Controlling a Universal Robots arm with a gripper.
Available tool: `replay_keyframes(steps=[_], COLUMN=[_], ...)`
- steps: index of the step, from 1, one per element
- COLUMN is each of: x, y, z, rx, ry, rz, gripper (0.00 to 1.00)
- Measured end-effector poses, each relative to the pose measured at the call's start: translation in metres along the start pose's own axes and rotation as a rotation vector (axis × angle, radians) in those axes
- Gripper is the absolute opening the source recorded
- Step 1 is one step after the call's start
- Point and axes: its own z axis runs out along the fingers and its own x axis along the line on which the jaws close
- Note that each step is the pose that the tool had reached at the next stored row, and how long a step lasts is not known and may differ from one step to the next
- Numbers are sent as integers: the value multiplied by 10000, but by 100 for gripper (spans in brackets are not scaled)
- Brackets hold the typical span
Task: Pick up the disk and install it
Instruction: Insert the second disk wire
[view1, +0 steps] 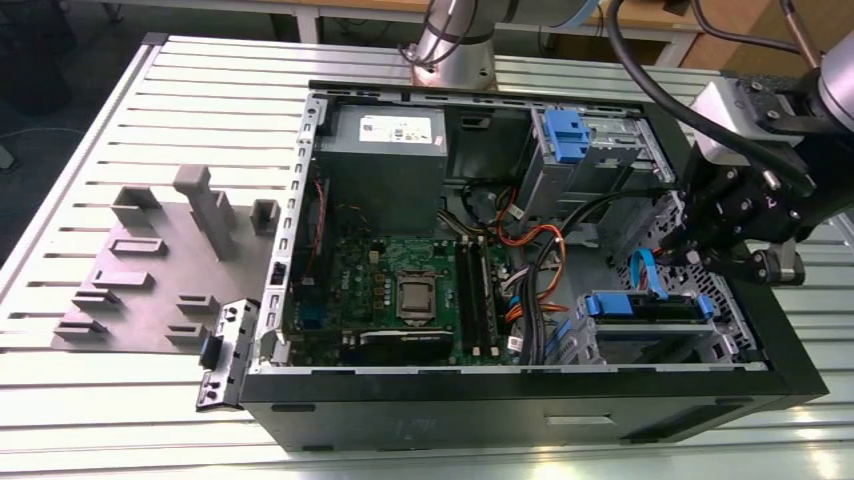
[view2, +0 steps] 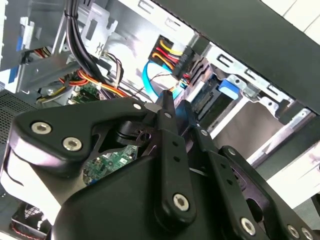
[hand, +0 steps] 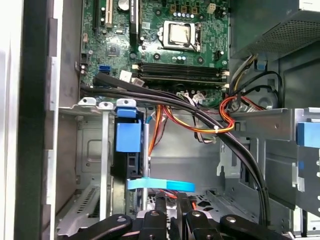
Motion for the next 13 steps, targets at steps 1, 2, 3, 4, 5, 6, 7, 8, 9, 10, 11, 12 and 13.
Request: replay_keyframes(steps=[1,2,3,4,5,6,7,8,9,10,11,12,13], x=[-10,-17,-19,-19,-19,-19,-20,-20,-20,-20,-20,-20,-20], y=[-3,-6,-6,-7,-7,-7,-7,-7,-7,-7,-7,-7,-7], z=[3,6,7,7,7,7,7,7,7,7,7,7,7], rx=[0,0,0,0,0,0,0,0,0,0,0,0,0], ry=[0,0,-1,-1,-1,0,0,0,0,-1,-1,-1,0], rz=[-1,0,0,0,0,0,0,0,0,0,0,0,0], gripper=[24,24,24,24,24,24,24,24,24,25,25,31,31])
